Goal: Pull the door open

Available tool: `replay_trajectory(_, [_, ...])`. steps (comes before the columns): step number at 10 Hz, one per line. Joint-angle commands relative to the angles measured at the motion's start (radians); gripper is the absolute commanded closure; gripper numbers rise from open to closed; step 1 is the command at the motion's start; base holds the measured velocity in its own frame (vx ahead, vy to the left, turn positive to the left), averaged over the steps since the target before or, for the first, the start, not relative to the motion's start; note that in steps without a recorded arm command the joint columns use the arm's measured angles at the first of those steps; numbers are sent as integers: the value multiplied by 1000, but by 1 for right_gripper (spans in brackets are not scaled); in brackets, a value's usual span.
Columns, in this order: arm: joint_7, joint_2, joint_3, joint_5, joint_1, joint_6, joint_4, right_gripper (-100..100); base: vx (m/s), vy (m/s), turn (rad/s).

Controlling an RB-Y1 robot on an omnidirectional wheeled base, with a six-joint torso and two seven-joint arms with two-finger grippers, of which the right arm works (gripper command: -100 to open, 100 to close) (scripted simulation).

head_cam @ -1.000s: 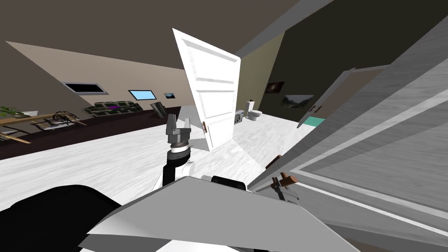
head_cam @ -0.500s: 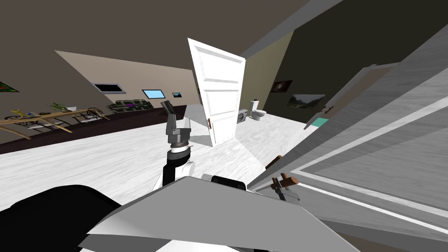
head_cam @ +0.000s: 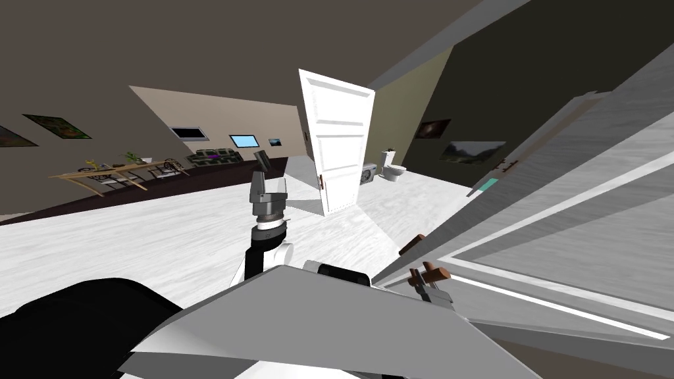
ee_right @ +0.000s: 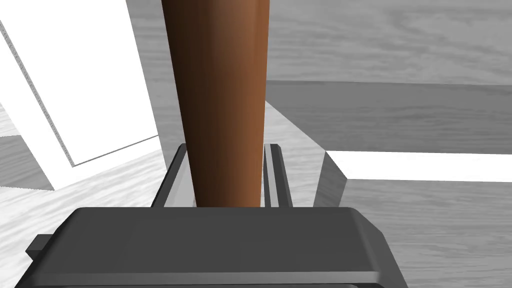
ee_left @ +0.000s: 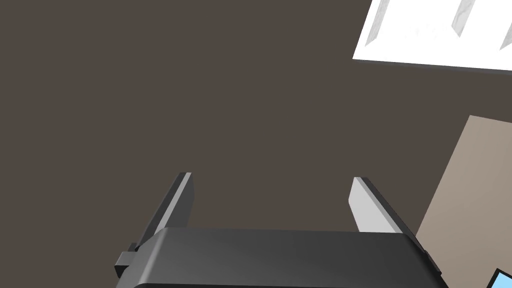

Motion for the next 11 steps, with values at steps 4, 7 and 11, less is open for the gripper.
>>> replay_trajectory(4, [-20, -12, 15, 9, -4, -24, 25, 100, -170, -16, 89])
replay_trajectory(7, [-42, -26, 30, 19, -10, -53, 51, 100, -192, -54, 136])
replay_trajectory(11, [-69, -42, 47, 31, -17, -87, 82, 100, -196, -31, 127])
